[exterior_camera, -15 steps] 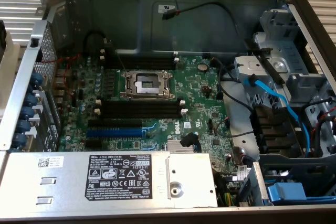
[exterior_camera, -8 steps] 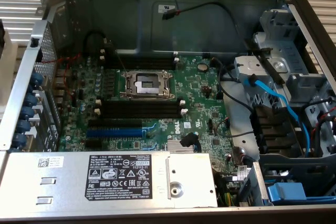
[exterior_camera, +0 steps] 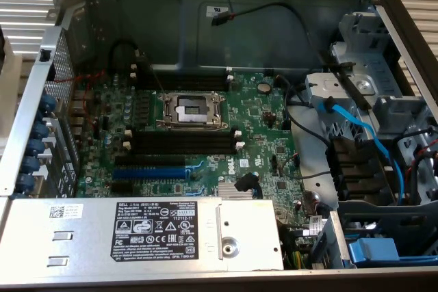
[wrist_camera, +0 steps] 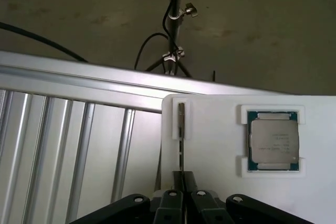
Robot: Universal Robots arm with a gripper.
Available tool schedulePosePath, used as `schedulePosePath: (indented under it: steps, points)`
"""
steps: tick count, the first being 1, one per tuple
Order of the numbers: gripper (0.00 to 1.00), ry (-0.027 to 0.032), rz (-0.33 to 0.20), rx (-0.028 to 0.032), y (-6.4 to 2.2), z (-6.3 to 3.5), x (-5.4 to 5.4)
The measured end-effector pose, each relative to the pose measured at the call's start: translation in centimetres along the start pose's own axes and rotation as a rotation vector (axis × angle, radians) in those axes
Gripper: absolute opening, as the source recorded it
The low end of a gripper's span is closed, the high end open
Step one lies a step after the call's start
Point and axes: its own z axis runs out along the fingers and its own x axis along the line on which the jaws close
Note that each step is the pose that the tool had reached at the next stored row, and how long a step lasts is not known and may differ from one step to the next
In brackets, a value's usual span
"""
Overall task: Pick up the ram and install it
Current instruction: 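Pick up the ram and move it above insertion slot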
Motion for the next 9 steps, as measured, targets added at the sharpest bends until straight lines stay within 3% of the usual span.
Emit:
schedulePosePath:
  steps: [9]
  points:
    - [0.12,-0.0013,0.0,-0.0102,0.17,-2.33,0.0]
